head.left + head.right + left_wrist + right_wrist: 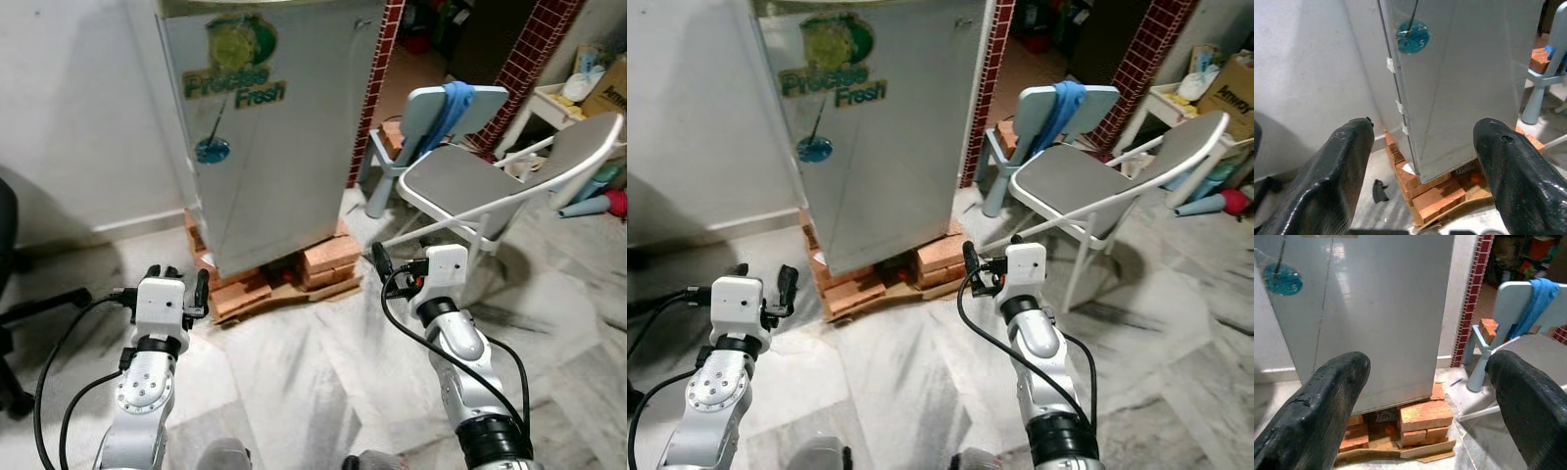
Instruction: Restocking fridge
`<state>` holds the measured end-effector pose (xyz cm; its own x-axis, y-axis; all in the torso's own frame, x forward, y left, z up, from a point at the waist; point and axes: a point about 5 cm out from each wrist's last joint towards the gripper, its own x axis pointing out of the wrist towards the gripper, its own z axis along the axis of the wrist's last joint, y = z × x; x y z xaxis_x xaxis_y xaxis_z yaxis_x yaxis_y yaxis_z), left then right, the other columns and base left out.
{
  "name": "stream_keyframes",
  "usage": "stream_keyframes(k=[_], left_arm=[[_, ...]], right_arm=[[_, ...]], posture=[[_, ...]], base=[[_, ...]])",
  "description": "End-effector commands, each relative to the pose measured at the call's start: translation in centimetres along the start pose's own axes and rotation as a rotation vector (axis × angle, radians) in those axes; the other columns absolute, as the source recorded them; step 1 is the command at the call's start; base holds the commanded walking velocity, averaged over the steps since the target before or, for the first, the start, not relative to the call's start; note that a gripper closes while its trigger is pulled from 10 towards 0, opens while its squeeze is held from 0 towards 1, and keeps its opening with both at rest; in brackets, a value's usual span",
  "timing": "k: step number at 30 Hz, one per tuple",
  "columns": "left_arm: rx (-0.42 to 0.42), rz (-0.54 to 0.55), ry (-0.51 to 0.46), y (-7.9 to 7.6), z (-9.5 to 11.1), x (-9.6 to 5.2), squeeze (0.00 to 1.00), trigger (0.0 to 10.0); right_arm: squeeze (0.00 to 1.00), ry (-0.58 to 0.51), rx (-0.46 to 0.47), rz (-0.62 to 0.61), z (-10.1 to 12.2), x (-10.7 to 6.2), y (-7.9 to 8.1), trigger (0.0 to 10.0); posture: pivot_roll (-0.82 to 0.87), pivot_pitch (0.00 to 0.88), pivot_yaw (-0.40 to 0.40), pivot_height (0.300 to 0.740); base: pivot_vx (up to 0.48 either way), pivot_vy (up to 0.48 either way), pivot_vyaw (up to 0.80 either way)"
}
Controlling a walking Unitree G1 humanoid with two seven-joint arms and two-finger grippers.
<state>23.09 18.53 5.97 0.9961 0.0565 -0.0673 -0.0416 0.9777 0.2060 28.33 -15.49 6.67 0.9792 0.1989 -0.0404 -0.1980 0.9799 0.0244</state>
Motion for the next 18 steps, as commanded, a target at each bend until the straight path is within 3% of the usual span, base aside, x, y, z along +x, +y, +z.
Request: stream_keyframes(k=[1,11,18], left_arm=[[0.011,0.010,-0.004,-0.32,0.22,-0.26,0.00,10.0],[0.008,0.009,0.017,-0.81,-0.42,-0.74,0.00,10.0],[0.029,0.007,0.019,0.06,-0.58,-0.15,0.00,10.0]], right_arm=[[0.00,0.004,-0.020,0.023,0.28,0.25,-0.23,10.0],[0.00,-0.013,-0.077,0.011,0.78,0.99,-0.28,10.0],[0.00,-0.018,-0.108,-0.038,0.40,0.11,-0.73,10.0]], posture=[[0.20,0.031,-0.087,0.740],[0.18,0.000,-0.060,0.740],[0.15,0.000,-0.024,0.740]], base=[[0.000,0.000,0.00],[0.000,0.000,0.00],[0.000,0.000,0.00]])
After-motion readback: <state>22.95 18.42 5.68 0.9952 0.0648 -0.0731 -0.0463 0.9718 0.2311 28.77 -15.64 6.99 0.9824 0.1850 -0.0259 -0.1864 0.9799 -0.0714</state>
